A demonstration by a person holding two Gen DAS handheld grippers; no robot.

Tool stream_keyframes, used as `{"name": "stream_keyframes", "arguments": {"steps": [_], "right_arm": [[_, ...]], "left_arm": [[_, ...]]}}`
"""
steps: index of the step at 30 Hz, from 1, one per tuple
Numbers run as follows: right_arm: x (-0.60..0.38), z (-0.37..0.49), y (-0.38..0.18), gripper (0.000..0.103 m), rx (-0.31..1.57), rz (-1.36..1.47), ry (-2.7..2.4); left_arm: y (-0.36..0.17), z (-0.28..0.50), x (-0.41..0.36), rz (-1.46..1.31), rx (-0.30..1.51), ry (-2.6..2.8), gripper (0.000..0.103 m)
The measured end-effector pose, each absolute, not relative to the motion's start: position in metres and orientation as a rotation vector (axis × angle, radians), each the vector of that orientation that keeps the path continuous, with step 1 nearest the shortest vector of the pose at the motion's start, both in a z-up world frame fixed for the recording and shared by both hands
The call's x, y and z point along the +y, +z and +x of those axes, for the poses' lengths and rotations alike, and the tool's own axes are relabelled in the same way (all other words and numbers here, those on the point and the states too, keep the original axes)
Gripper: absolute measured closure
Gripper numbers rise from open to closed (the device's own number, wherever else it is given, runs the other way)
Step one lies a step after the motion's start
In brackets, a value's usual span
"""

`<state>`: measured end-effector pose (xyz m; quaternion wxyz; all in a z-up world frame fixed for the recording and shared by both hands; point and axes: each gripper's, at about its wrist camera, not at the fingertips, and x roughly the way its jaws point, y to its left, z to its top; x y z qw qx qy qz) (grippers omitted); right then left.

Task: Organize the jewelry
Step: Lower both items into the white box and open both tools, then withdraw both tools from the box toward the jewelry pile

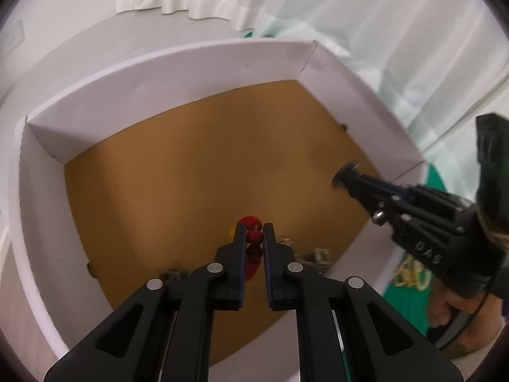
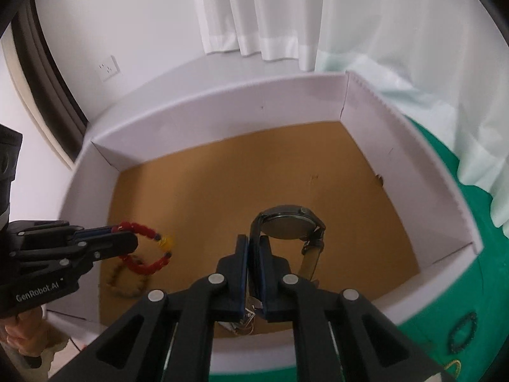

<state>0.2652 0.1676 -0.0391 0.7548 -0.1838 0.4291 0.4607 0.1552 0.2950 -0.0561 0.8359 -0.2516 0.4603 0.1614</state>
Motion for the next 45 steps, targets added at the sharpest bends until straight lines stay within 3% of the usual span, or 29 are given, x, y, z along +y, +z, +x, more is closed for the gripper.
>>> {"name": "stream_keyframes", "arguments": {"steps": [1,3,7,9,12,15,21,30,41,45], "right_arm": [[0.168,0.267,-0.041,0.086,0.944,-0.394,0.993],[0.162,0.267,-0.037,0.054,0.953,-0.358,0.991],[0.138,0.256,-0.002,0.052,0.882,-0.289,0.992],[0.118,0.243,0.022,0.041,0.801,-0.280,0.978],[0.079,0.219,0.052,0.028,0.702,-0.261,0.944],[0.039,0.197,0.065,0.025,0.646,-0.264,0.886],[-0.056,0.165,0.054,0.025,0.641,-0.239,0.709],[-0.169,0.115,-0.039,0.024,0.792,-0.180,0.418],[-0.203,0.106,-0.113,0.024,0.921,-0.175,0.281],[-0.201,0.107,-0.127,0.024,0.951,-0.187,0.274]], "left_arm": [[-0.057,0.154,0.295,-0.524,0.976,0.356,0.086],[-0.054,0.148,0.292,-0.516,0.960,0.366,0.062],[-0.028,0.127,0.278,-0.474,0.877,0.384,0.043],[-0.012,0.118,0.263,-0.437,0.827,0.380,0.030],[0.010,0.102,0.223,-0.347,0.764,0.344,0.021],[0.018,0.094,0.189,-0.301,0.743,0.279,0.015],[-0.001,0.078,0.111,-0.228,0.773,0.152,0.012],[-0.066,0.074,0.031,-0.178,0.892,0.005,0.010],[-0.130,0.095,0.014,-0.139,0.983,0.026,0.009],[-0.134,0.094,0.010,-0.089,0.978,0.038,0.001]]}}
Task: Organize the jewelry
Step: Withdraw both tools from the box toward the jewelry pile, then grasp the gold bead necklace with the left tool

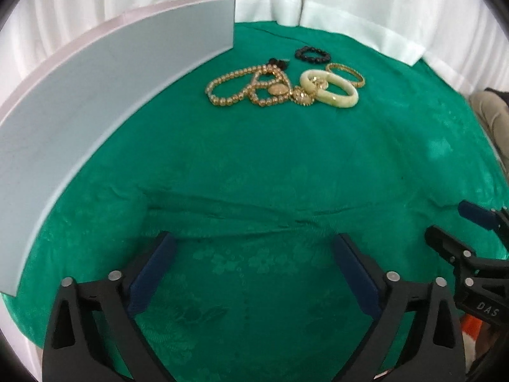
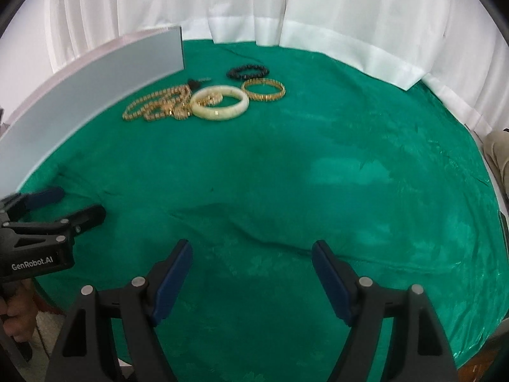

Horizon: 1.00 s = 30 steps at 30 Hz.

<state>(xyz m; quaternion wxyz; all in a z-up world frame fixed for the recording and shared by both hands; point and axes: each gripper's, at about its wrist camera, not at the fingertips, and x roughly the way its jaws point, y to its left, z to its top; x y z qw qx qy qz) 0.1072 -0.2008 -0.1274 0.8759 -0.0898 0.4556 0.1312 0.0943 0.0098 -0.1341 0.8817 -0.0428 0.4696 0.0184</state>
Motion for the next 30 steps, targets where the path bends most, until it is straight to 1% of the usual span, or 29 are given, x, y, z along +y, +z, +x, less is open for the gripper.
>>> {"name": "stream_keyframes", "arguments": {"steps": [4,12,20,26,30], "right_arm": [[-0.201,0.108,-0.133,0.024,0.967,-0.174,0.277],[-0.206,0.109,-0.137,0.022,0.973,-0.142,0.289],[-0.207,0.110,-0.139,0.018,0.967,-0.123,0.281],[-0.206,0.109,-0.139,0.018,0.966,-0.125,0.277],[-0.206,0.109,-0.139,0.018,0.964,-0.124,0.276]], "left_arm": [[-0.136,0.093,0.003,-0.038,0.983,0.049,0.001],[-0.137,0.086,0.002,-0.024,0.959,0.051,0.001],[-0.131,0.098,0.008,-0.038,1.023,-0.040,0.001],[-0.083,0.146,0.055,-0.189,0.963,-0.096,0.001],[-0.078,0.203,0.076,-0.262,0.957,-0.069,0.002]]}}
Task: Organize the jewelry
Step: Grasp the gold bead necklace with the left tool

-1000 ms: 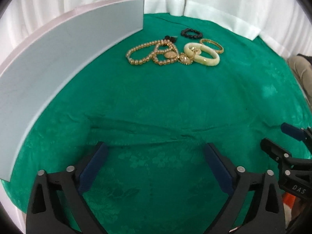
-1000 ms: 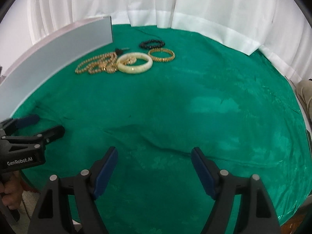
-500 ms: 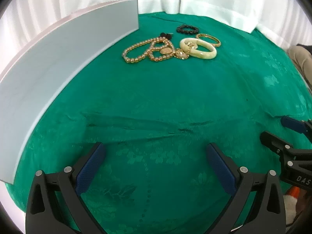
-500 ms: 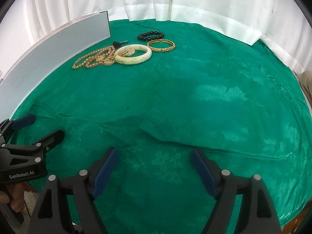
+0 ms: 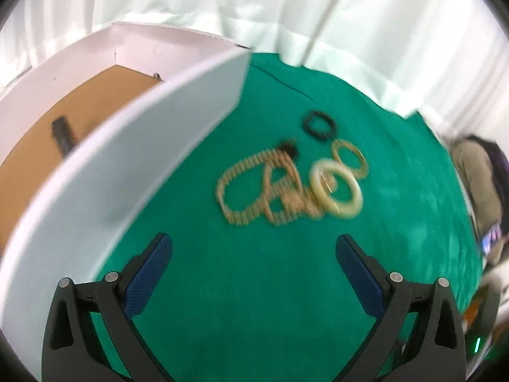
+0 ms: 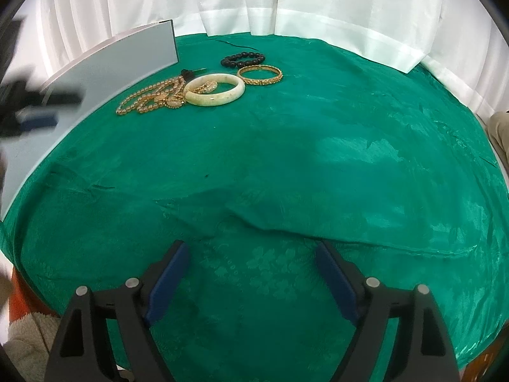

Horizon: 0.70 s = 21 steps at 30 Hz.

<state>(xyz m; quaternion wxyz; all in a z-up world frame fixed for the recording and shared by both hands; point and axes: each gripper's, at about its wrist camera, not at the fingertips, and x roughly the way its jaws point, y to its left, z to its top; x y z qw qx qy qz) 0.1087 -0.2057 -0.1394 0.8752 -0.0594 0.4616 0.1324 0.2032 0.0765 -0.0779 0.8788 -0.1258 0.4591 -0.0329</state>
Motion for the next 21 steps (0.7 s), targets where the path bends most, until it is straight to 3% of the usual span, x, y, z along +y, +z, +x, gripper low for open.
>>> {"name": "stream_keyframes", "arguments": {"steps": [5,10,11,12,14,16,21], "right_arm": [[-0.207,0.108,-0.140,0.018,0.959,-0.125,0.281],[-0.208,0.105,-0.140,0.018,0.955,-0.130,0.292],[-0.208,0.104,-0.140,0.018,0.952,-0.131,0.294],[-0.208,0.103,-0.140,0.018,0.949,-0.132,0.297],[-0.209,0.102,-0.140,0.018,0.944,-0.134,0.301],[-0.209,0.102,-0.140,0.018,0.943,-0.134,0.303],[-0.210,0.101,-0.141,0.018,0.940,-0.133,0.307]], "left_arm": [[-0.108,0.265,0.070,-0.270,1.031,-0.048,0.003],[-0.130,0.287,0.051,-0.137,1.061,0.041,0.016],[-0.129,0.287,0.049,-0.126,1.052,0.037,0.024],[-0.127,0.286,0.049,-0.146,1.042,0.018,0.051],[-0.127,0.286,0.051,-0.145,1.058,0.041,0.090],[-0.127,0.282,0.062,-0.220,1.078,0.006,0.097],[-0.119,0.246,0.095,-0.392,1.076,-0.044,0.098]]}}
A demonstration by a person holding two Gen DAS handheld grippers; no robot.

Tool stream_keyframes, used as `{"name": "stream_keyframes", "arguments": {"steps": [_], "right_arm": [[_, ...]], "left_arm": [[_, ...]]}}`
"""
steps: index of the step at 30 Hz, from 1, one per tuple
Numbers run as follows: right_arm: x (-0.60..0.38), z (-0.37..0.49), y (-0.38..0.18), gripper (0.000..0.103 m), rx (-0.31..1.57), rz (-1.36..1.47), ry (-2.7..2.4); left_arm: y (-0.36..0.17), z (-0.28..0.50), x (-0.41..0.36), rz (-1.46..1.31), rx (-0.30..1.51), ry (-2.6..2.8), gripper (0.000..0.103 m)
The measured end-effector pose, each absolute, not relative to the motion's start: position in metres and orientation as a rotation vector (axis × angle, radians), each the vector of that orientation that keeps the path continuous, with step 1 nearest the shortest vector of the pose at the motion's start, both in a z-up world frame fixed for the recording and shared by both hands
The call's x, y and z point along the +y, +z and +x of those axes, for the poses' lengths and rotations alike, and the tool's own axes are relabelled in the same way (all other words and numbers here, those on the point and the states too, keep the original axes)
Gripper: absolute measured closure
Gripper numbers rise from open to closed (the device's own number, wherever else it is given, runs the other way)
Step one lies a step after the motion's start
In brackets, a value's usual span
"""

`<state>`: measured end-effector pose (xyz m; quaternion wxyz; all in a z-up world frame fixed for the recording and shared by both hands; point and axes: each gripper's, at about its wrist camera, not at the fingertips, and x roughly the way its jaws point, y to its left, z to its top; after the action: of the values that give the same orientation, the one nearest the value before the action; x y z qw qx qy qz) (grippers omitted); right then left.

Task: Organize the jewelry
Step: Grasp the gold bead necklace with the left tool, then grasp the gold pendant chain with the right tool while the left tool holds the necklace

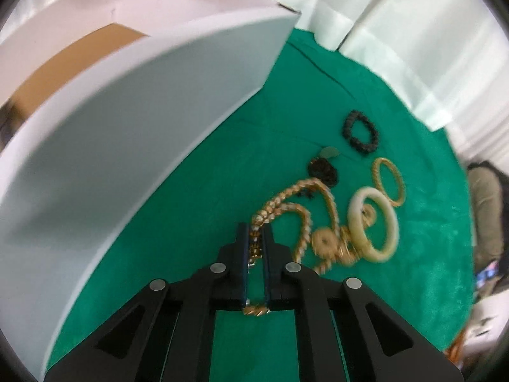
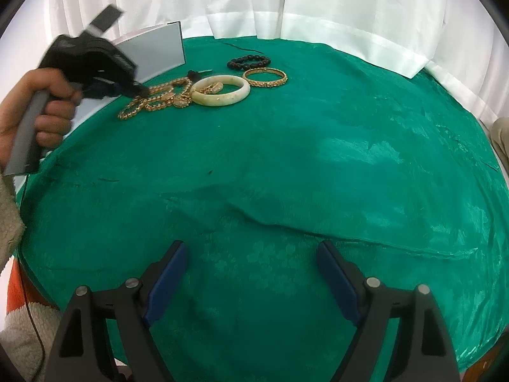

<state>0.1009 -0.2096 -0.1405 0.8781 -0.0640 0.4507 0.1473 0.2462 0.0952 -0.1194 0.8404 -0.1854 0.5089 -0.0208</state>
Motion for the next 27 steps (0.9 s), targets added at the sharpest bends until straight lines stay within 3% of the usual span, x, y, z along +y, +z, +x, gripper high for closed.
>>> {"name": "stream_keyframes", "arguments": {"steps": [11,20,22,23,24,25,27], "right_arm": [[-0.207,0.104,-0.140,0.017,0.953,-0.135,0.298],[-0.210,0.139,-0.111,0.017,1.010,-0.012,0.454],[-0.210,0.169,-0.095,0.018,1.001,0.089,0.524],[-0.209,0.183,-0.091,0.018,1.008,0.133,0.548],[-0.206,0.206,-0.086,0.023,1.023,0.183,0.572],[-0.202,0.220,-0.084,0.029,1.036,0.203,0.587],[-0.188,0.257,-0.087,0.051,1.103,0.238,0.615]], "left_arm": [[-0.089,0.121,0.130,-0.453,0.997,-0.075,0.098],[-0.099,0.090,0.139,-0.376,1.004,-0.030,0.096],[-0.101,0.093,0.136,-0.358,0.997,-0.021,0.089],[-0.102,0.094,0.135,-0.349,0.991,-0.022,0.079],[-0.103,0.096,0.134,-0.342,0.985,-0.015,0.066],[-0.105,0.097,0.134,-0.334,0.984,-0.003,0.061],[-0.109,0.100,0.132,-0.310,0.988,0.024,0.055]]}}
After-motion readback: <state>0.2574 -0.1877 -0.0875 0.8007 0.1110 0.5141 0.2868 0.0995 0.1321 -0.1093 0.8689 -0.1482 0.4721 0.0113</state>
